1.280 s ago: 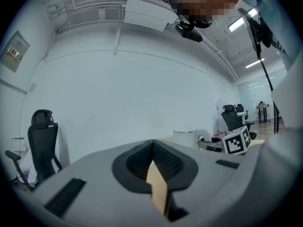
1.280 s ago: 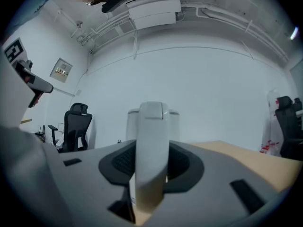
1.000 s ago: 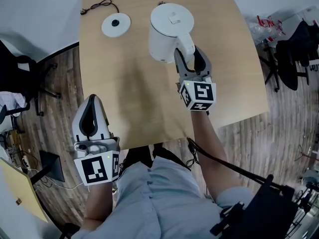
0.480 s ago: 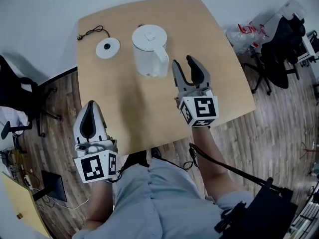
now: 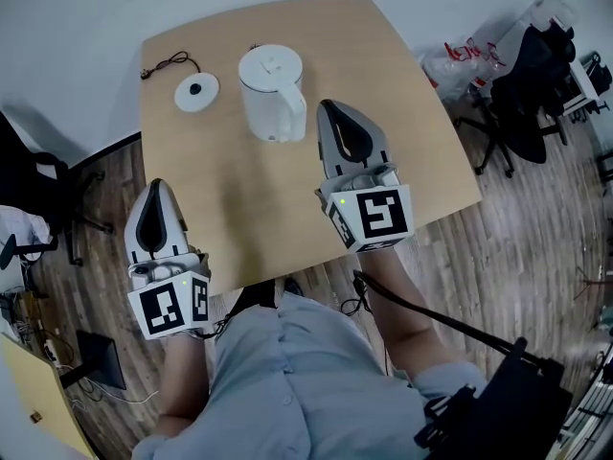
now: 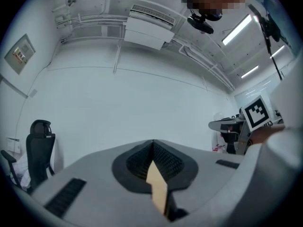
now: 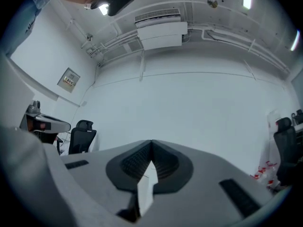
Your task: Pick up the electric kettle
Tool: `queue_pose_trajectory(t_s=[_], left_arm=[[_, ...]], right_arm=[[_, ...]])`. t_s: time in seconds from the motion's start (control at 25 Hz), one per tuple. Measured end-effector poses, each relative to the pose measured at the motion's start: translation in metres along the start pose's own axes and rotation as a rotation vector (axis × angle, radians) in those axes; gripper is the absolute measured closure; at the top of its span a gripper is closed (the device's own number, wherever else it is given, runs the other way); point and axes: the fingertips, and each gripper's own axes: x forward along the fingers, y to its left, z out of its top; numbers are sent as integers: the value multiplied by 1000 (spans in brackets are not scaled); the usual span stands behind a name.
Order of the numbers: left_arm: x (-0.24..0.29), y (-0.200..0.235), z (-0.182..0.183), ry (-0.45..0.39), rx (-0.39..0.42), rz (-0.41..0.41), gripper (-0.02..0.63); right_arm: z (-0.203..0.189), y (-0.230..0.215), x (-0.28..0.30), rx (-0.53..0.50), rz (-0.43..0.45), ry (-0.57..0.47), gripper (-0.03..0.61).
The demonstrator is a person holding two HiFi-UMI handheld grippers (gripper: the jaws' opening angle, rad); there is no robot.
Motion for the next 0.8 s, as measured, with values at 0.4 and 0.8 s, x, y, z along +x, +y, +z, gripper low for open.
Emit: queue_pose_trajectory(t_s=[0.4,0.8], left_arm=[[-3,-8,1,-3,11,-10,614],[-5,-5,7,-10,19,0,614]], right_arm=[[2,-2,-1,-6,7,-5,578],[2,4,1,-3,13,-2,578]])
